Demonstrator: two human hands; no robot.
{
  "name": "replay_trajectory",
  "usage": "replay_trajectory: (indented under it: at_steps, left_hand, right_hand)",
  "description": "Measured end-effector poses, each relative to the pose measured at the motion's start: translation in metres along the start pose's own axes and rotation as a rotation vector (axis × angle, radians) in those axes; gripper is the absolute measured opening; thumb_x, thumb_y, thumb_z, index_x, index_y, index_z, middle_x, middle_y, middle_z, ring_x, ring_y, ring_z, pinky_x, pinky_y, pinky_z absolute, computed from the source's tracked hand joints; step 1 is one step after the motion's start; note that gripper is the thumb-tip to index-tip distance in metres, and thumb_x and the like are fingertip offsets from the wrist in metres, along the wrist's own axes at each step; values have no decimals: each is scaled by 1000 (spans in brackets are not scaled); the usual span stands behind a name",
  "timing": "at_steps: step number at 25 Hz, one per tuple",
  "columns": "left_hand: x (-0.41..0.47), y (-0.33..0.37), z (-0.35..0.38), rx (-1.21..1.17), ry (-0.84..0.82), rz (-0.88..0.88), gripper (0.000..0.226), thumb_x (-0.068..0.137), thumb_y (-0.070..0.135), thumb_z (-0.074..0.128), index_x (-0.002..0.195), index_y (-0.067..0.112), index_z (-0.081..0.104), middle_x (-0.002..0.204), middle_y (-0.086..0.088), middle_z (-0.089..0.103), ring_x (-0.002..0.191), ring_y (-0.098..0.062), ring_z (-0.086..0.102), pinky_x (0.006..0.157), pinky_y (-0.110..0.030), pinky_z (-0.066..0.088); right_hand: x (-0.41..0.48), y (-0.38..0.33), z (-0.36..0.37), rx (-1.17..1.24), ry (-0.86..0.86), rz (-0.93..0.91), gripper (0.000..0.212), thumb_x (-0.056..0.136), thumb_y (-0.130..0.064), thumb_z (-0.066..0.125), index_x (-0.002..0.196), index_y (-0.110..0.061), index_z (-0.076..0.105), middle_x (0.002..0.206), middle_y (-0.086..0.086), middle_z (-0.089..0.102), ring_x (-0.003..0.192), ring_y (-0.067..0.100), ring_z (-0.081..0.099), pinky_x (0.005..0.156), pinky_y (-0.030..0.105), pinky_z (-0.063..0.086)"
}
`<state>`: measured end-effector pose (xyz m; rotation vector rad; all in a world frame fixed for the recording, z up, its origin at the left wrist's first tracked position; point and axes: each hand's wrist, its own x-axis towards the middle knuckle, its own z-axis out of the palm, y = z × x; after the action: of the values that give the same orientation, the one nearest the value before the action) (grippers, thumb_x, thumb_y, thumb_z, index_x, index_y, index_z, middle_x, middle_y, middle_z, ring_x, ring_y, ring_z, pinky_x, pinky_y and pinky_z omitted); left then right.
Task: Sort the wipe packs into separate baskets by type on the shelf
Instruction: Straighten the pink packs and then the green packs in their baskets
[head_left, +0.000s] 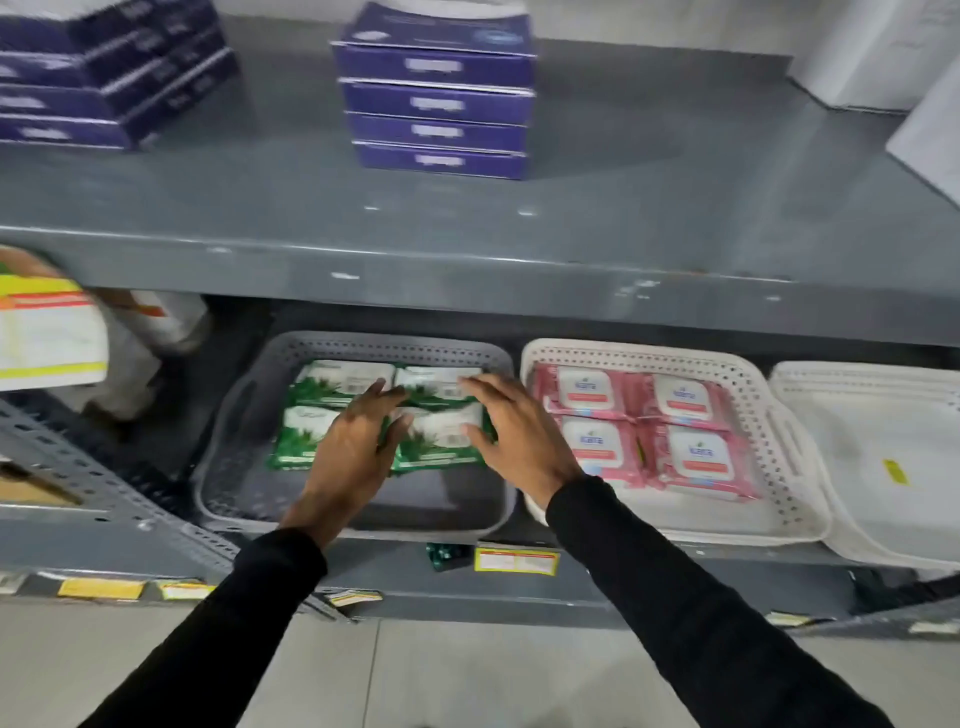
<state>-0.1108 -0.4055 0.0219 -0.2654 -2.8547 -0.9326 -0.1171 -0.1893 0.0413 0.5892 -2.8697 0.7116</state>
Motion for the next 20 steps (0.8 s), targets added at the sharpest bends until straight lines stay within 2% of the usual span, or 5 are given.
replay_trajectory:
  at_steps: [2,6,10,17,20]
  left_hand:
    - [-8,-30,-21,26,-82,-40,50,92,18,71,139,12,56,149,-17,53,137,-33,51,108,-41,46]
    - [-10,-63,-30,80,-246,6,72,87,5,74,150,20,43,162,-4,34,142,-18,43,107,-13,32]
    - [-7,-69,-32,187,-207,55,77,83,13,76,150,26,40,159,0,41,143,-19,43,118,-35,38]
    - [-5,-85,-40,152,-303,38,79,79,26,80,148,28,42,154,-2,49,139,-20,48,116,-33,36]
    - [3,-85,-37,94,-355,-11,71,88,51,66,150,30,38,156,-2,46,136,-21,50,117,-42,39]
  right_hand:
    - [5,-13,24,-118,-105,-25,70,85,-34,75,148,-17,47,145,3,53,133,24,50,111,40,42]
    - [11,-25,53,-402,-189,19,86,76,-41,83,149,-26,41,145,-1,51,134,23,47,106,43,41]
    - [10,-32,60,-408,-219,83,82,82,-37,79,151,-26,37,145,0,50,133,23,45,108,45,38]
    - [8,-41,67,-340,-375,112,77,95,-32,64,158,-19,21,151,5,40,140,26,36,114,50,30]
    - [12,-44,66,-260,-325,139,72,100,-49,48,158,-18,20,158,6,34,143,26,34,116,51,31]
